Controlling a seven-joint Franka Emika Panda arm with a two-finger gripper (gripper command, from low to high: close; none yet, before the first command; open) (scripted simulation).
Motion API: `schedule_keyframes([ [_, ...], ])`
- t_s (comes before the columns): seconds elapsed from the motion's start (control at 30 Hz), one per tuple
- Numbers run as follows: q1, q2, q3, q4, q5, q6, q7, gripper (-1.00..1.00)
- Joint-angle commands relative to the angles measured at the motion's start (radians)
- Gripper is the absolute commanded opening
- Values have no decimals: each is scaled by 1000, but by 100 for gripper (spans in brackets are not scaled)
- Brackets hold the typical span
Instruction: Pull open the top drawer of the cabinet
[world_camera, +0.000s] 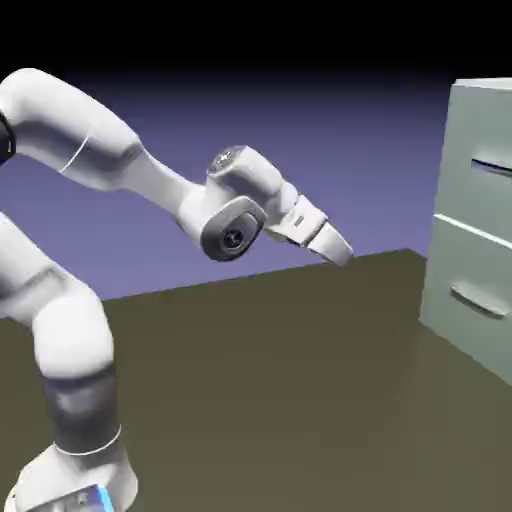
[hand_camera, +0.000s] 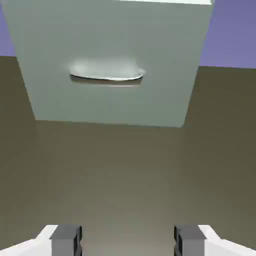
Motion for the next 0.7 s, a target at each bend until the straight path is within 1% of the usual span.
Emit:
schedule_keyframes([
  [0.0, -9, 25, 22, 19, -35, -6, -44, 0],
  [0.67, -196, 533, 462, 401, -730, -132, -913, 0],
])
